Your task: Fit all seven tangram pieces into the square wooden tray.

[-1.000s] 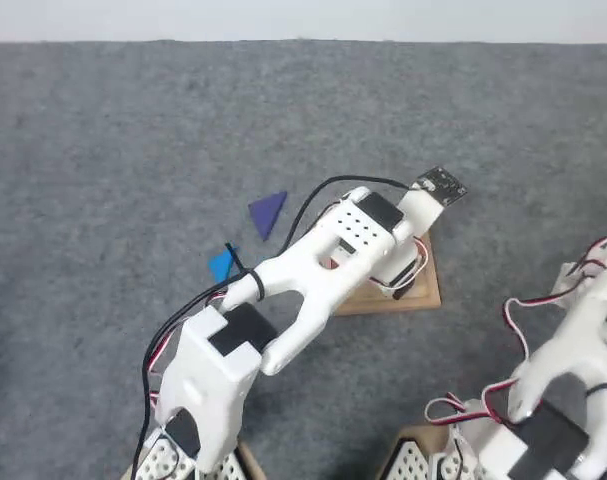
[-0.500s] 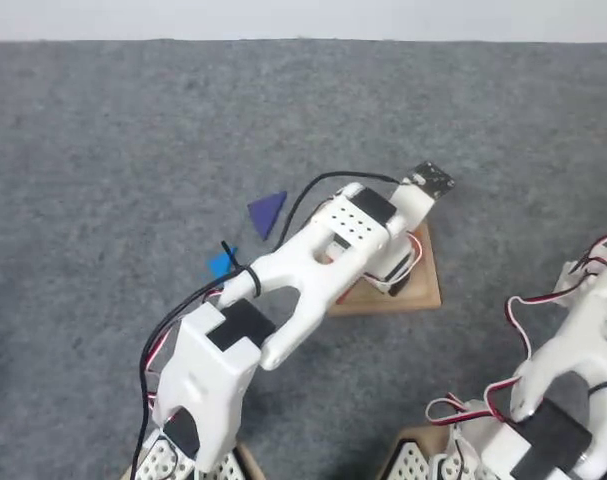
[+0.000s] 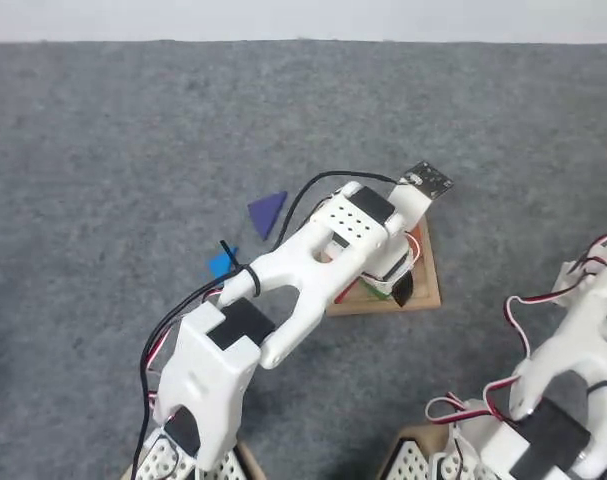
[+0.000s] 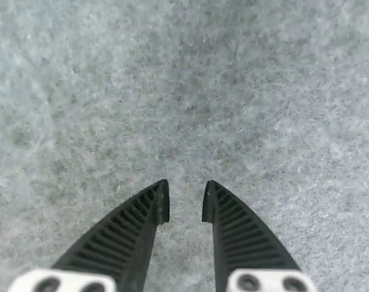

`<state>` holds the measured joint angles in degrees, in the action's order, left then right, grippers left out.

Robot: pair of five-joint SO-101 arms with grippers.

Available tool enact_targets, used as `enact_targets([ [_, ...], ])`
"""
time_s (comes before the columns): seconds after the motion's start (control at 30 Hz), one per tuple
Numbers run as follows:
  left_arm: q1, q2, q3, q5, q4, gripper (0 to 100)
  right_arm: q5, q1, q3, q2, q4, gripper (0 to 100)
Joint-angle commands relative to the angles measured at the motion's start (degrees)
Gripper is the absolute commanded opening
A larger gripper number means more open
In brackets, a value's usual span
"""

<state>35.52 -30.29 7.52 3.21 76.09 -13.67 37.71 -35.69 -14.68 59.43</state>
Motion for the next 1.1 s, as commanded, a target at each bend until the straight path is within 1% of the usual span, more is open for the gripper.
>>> enact_targets([
  [0.0, -0.26, 0.97, 2.77, -0.44, 0.53, 30, -0.53, -0.66, 3.25, -0.84, 0.57, 10.8],
  [0.13, -0.79, 0.88, 2.42, -0.35, -1.05, 30, -0.53, -0.66, 3.25, -0.84, 0.57, 10.8],
  [0.37, -7.56, -1.14, 2.95, -1.85, -3.43, 25, -0.53, -0.66, 3.25, -0.84, 0.57, 10.8],
  [0.53, -6.68, -4.48, 6.20, -2.90, -3.16, 25, -0.53, -0.66, 3.16, -0.84, 0.66, 10.8],
  [0.67, -4.84, -2.29, 7.78, -2.81, -1.23, 25, -0.53, -0.66, 3.16, -0.84, 1.27, 10.9],
  [0.77, -5.36, -0.18, 7.69, -2.64, -0.44, 25, -0.53, -0.66, 3.16, -0.84, 1.27, 10.9],
  [0.87, -8.79, 1.85, 7.78, -2.64, 1.32, 25, -0.53, -0.66, 3.16, -0.84, 1.27, 11.0],
  [0.97, -14.24, 5.89, 7.78, -3.16, 3.96, 25, -0.53, -0.66, 2.99, -0.84, 1.27, 11.0],
  [1.0, -16.26, 7.38, 7.78, -3.96, 5.36, 25, -0.53, -0.66, 2.90, -0.84, 1.27, 10.8],
  [1.07, -20.04, 9.93, 7.78, -7.74, 8.09, 25, -0.53, -0.84, 2.81, -0.84, 1.27, 10.2],
])
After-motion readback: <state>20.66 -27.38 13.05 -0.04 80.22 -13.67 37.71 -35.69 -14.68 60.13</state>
